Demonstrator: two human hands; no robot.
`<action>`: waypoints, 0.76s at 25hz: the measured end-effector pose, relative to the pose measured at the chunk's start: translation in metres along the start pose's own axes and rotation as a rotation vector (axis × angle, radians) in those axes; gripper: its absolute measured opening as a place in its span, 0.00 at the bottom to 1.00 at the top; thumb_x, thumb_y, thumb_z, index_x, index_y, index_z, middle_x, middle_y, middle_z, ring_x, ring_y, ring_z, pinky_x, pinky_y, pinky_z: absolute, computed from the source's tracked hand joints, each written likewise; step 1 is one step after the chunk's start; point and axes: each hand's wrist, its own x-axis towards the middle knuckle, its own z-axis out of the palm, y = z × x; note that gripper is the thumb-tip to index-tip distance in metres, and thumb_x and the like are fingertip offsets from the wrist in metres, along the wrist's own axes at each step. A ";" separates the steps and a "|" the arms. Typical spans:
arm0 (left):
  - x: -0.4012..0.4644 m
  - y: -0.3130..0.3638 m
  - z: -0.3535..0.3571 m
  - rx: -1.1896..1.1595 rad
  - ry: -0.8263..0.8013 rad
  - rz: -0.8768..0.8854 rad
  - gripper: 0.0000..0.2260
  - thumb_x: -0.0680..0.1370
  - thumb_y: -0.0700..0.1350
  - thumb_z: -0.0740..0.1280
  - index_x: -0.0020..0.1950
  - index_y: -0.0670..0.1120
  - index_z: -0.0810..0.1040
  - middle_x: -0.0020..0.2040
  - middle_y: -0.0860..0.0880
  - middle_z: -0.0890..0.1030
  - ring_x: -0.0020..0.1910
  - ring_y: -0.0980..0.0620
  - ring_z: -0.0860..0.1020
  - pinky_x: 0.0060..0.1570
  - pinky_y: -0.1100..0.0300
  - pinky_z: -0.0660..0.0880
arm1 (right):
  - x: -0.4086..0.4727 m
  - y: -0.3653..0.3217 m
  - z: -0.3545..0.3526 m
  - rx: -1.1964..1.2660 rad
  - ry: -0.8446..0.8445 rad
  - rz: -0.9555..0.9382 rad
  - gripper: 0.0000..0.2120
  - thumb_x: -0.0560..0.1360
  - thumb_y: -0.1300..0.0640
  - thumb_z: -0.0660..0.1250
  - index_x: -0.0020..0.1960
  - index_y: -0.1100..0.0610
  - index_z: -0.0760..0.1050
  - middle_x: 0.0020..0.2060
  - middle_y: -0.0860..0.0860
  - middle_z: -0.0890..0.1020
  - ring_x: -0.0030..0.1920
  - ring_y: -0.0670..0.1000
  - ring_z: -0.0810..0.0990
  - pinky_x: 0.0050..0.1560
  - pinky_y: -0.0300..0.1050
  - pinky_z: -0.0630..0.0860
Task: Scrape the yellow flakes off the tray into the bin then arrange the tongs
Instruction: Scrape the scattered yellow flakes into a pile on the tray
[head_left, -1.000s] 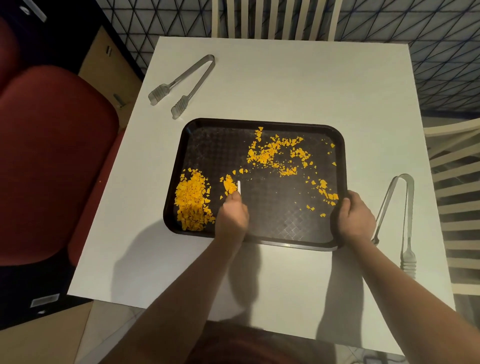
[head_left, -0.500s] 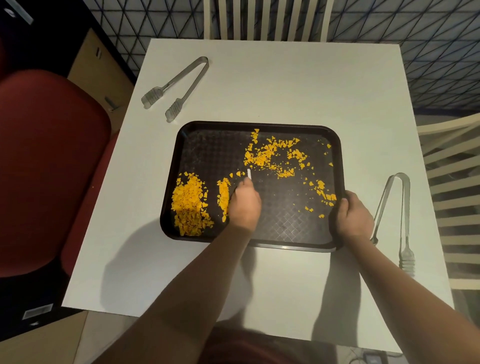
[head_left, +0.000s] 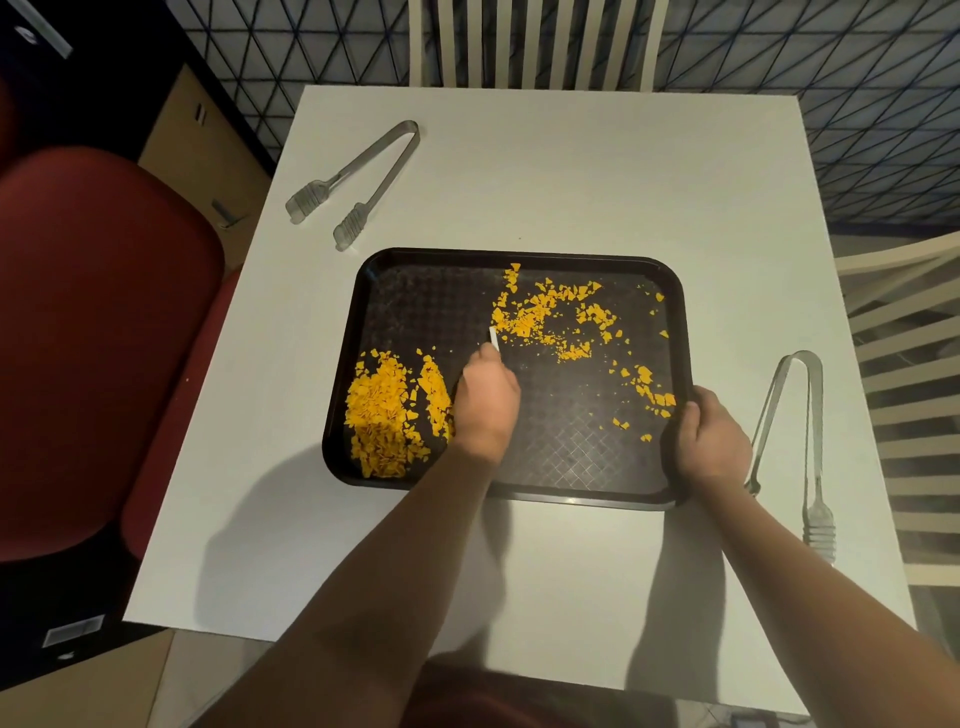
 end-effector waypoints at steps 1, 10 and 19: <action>0.003 0.002 0.001 -0.011 -0.008 -0.006 0.09 0.79 0.38 0.57 0.56 0.37 0.73 0.51 0.39 0.79 0.48 0.41 0.80 0.47 0.52 0.79 | 0.000 0.000 0.000 0.000 0.001 -0.001 0.25 0.73 0.49 0.46 0.62 0.56 0.71 0.48 0.61 0.81 0.47 0.65 0.77 0.45 0.49 0.70; -0.010 -0.047 -0.014 0.065 0.012 -0.102 0.10 0.80 0.40 0.56 0.58 0.37 0.71 0.52 0.39 0.78 0.49 0.42 0.79 0.45 0.57 0.74 | 0.001 0.003 0.003 -0.005 0.018 0.006 0.25 0.73 0.49 0.45 0.62 0.56 0.71 0.47 0.61 0.81 0.46 0.65 0.77 0.41 0.47 0.65; -0.056 -0.067 -0.008 0.162 0.059 0.466 0.06 0.64 0.26 0.71 0.35 0.34 0.77 0.27 0.42 0.75 0.22 0.50 0.74 0.19 0.63 0.72 | 0.001 0.003 0.003 -0.013 0.021 -0.006 0.24 0.74 0.49 0.46 0.62 0.56 0.71 0.48 0.61 0.81 0.47 0.66 0.77 0.44 0.49 0.69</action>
